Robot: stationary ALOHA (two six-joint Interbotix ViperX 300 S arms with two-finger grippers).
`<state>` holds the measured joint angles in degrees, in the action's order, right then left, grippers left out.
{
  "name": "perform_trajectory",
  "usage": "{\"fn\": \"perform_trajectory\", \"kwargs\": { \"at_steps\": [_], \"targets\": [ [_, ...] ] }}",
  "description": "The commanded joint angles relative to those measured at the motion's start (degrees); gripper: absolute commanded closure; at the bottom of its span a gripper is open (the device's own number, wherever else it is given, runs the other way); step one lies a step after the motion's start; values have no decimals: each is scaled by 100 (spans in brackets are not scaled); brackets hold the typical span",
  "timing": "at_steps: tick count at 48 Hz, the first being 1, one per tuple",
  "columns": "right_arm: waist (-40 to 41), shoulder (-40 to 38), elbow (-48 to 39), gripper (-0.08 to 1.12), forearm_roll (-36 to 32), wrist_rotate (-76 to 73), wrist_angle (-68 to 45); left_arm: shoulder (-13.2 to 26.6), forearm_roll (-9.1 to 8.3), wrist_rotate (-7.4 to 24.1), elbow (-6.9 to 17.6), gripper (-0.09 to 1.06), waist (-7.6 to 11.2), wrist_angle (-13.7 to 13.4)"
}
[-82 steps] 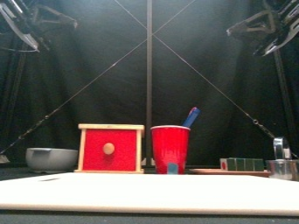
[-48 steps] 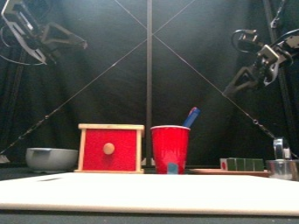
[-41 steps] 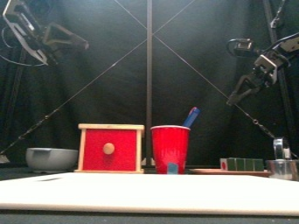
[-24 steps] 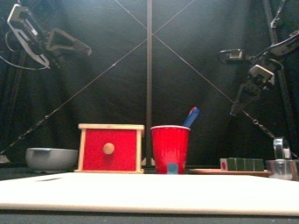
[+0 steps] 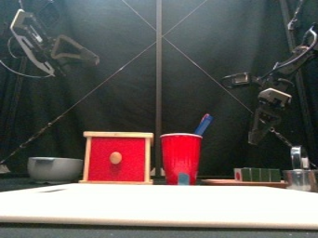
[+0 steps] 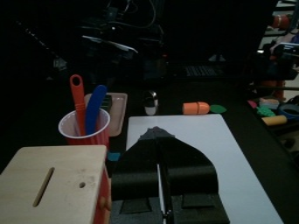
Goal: Place sushi on board then cut the sushi with the knife then place the pieces on the plate
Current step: Place the sushi on the board
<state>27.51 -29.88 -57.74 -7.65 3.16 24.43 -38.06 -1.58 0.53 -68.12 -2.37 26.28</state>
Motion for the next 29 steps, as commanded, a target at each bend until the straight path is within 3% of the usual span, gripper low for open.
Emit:
{"fn": "perform_trajectory", "kwargs": {
  "at_steps": [1, 12, 29],
  "targets": [
    [26, 167, 149, 21, 281, 290, 0, 9, 9, 0, 114, 98, -26, 70],
    [510, 536, 255, 18, 1020, 1336, 62, 9, 9, 0, 105, 98, -26, 62],
    [1055, 1020, 360, 1, 1749, 2461, 149, 9, 62, -18, 88, 98, -53, 70]
  ]
}}
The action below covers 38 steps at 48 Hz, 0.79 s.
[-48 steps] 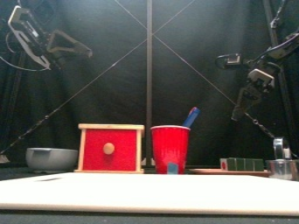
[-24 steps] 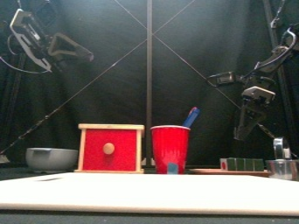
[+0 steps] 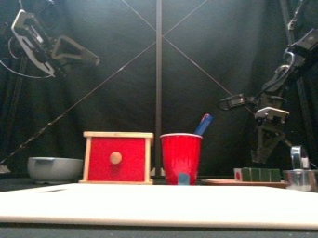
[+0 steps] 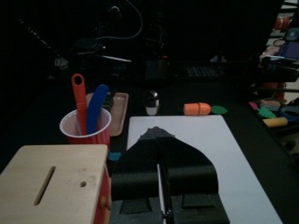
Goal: Place sushi on board then cut the sushi with the knife then place the pieces on the plate
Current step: Place the sushi on the board
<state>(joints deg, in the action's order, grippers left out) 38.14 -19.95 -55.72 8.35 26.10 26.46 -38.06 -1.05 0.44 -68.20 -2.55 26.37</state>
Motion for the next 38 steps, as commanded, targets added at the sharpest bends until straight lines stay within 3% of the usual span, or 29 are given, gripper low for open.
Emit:
{"fn": "perform_trajectory", "kwargs": {
  "at_steps": [1, 38],
  "targets": [
    [-18, 44, 167, 1, 185, 220, -62, 9, 18, -9, 97, 98, -35, 53],
    [-114, 642, 9, 4, 202, 404, -809, 9, 62, -18, 79, 98, -35, 53]
  ]
}}
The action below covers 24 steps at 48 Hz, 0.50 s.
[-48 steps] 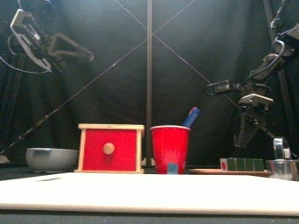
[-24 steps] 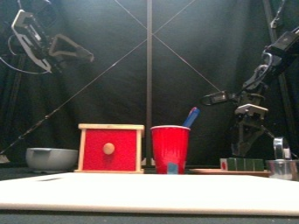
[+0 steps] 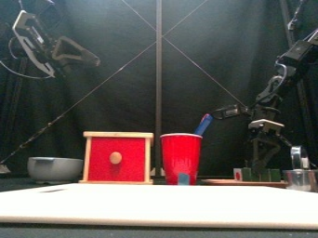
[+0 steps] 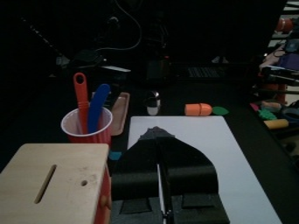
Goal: Place sushi on board then cut the sushi with the knife then place the pieces on the plate
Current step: Place the sushi on the board
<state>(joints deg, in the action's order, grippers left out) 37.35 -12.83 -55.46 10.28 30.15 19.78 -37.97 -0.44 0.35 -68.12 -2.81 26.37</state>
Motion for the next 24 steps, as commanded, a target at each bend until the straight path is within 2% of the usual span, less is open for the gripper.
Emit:
{"fn": "perform_trajectory", "kwargs": {
  "at_steps": [1, 14, 24],
  "targets": [
    [-35, -70, -35, 4, 9, 0, -149, 9, 0, -9, 70, 98, -18, 53],
    [-97, -62, -176, 16, 79, -9, -193, 0, -9, -9, 70, 98, -35, 53],
    [-97, -62, -149, 33, 79, -26, -211, 0, 18, -9, 62, 98, -53, 53]
  ]
}}
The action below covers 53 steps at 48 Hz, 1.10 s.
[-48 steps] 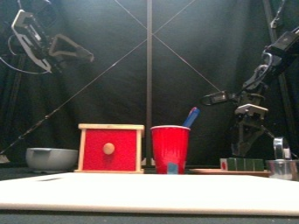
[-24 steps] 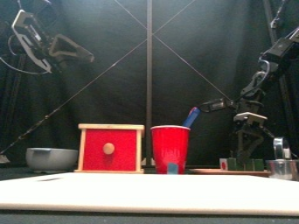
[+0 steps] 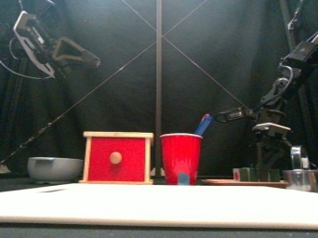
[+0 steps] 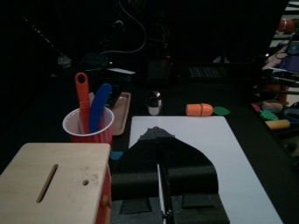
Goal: Place sushi on board then cut the sushi with the knife then place the pieces on the plate
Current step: Place the sushi on the board
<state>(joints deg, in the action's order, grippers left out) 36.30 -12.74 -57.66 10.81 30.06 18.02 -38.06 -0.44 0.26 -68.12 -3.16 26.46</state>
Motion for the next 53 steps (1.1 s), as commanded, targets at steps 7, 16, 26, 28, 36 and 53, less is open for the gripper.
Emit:
{"fn": "perform_trajectory", "kwargs": {
  "at_steps": [7, 16, 26, 28, 36, 53],
  "targets": [
    [0, -141, 114, 40, 53, -62, 0, 9, 53, 0, 62, 98, -18, 44],
    [0, -571, 334, 40, 334, -132, 387, 9, 53, 0, 53, 98, -18, 53],
    [-35, -1090, 475, 40, 905, -176, 914, 9, 53, 9, 53, 98, -18, 44],
    [-79, -1143, 466, 40, 1028, -211, 958, 9, 53, 9, 53, 98, -18, 44],
    [-272, -1274, 431, 40, 1354, -782, 967, 9, 53, 9, 53, 98, -18, 44],
    [-1503, -1327, 369, 40, 773, -3305, 501, 9, 53, 0, 53, 98, -18, 44]
  ]
}}
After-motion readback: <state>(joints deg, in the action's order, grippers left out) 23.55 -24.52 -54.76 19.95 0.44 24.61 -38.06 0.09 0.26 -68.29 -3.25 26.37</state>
